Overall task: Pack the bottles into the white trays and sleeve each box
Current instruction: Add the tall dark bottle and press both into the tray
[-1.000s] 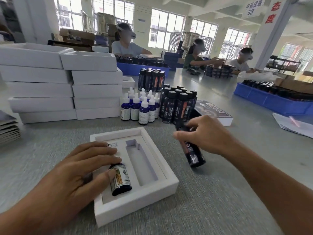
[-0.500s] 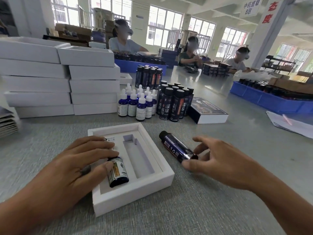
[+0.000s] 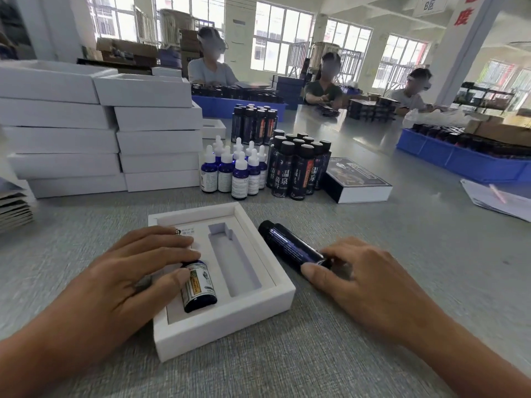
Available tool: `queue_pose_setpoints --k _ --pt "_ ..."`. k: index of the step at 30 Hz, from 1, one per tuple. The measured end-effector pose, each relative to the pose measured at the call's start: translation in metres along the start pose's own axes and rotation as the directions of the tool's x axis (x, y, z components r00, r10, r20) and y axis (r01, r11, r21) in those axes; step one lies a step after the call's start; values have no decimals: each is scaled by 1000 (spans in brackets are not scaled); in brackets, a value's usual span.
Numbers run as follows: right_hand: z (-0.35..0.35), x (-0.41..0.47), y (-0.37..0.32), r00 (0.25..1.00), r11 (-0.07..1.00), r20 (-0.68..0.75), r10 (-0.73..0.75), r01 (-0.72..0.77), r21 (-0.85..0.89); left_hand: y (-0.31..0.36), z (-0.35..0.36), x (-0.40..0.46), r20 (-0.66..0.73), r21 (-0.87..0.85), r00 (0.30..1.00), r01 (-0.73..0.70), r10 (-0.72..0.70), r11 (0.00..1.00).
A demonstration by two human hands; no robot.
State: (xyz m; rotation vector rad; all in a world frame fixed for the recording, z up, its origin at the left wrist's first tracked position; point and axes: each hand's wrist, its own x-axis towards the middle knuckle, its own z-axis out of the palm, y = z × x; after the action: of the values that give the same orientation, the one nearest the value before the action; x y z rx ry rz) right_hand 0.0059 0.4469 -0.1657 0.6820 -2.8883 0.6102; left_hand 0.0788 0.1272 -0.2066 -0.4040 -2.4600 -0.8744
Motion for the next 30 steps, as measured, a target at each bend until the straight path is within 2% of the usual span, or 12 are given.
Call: queue_pose_setpoints --k 3,11,17,23,25,28,30 --pt "3 -6 -6 999 999 -24 -35 34 -40 0 0 0 4 -2 1000 -1 1 1000" --pt "0 -8 -8 994 995 50 -96 96 -2 2 0 0 -5 -12 1000 7 -7 1000" --pt "-1 -10 -8 994 994 38 -102 100 36 0 -1 0 12 -9 1000 16 -16 1000" --pt "-6 -12 -9 982 983 34 -184 183 23 3 -2 0 8 -19 1000 30 -30 999" --pt "-8 -13 -12 983 981 -20 -183 184 57 6 -3 0 12 -11 999 43 -43 999" --pt "-16 -14 -18 963 978 -202 -176 195 73 9 -4 0 11 7 998 56 -56 998" --pt "-23 -15 -29 945 972 -262 -196 223 74 10 -5 0 30 15 997 76 -76 997"
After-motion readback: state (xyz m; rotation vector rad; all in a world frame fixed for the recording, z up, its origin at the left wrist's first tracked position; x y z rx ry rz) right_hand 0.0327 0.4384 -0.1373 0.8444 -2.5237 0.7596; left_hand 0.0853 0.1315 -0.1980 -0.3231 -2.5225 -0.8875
